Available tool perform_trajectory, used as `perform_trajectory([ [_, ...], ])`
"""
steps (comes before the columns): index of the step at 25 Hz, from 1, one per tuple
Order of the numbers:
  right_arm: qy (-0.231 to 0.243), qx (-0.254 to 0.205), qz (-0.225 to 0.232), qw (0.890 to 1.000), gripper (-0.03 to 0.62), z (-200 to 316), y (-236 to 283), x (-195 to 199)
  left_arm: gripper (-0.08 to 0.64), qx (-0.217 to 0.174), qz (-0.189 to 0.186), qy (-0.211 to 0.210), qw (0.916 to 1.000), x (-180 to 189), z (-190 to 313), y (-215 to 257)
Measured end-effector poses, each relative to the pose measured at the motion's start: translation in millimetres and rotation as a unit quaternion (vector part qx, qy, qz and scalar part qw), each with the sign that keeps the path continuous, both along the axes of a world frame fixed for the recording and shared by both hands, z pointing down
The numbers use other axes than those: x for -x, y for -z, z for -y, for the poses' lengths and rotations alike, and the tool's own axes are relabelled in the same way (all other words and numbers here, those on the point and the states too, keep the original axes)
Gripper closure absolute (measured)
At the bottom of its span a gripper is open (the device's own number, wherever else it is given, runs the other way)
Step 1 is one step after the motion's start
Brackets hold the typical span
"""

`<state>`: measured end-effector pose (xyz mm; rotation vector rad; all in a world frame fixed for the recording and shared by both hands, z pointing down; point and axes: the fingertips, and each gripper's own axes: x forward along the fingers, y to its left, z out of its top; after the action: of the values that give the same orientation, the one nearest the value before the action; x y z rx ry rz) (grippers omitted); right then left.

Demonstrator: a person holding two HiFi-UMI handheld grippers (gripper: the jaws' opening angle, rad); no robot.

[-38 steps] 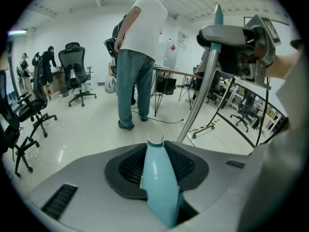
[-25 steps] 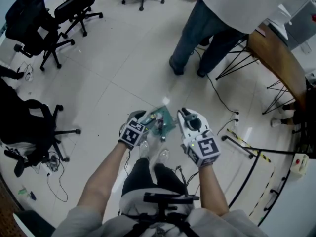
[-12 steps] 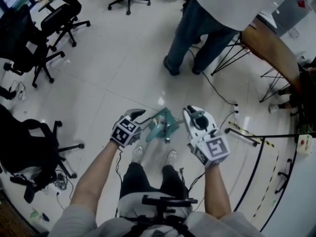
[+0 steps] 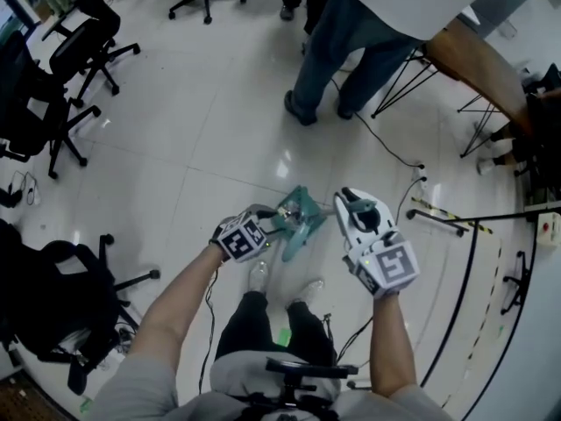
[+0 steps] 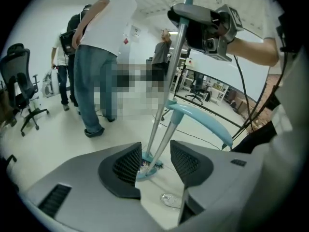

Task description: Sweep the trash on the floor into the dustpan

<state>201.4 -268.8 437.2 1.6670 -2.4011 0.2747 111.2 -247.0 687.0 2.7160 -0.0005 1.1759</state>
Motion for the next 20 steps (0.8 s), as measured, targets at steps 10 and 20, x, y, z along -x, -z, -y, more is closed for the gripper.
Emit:
perform_trajectory([
  [10,0.026,0.004,0.015,1.0,0.523,9.8,-13.2,22.1,0.341,-0.001,-0.027,-0.118,0.9926,-39.7,-19.5,-13.8],
  [20,0.024,0.018,0.019,0.999,0.525,-0.7,-18.1,39.8,0.308,-0.042,-0.041,-0.207,0.9765,-67.2,-28.1,-8.8],
])
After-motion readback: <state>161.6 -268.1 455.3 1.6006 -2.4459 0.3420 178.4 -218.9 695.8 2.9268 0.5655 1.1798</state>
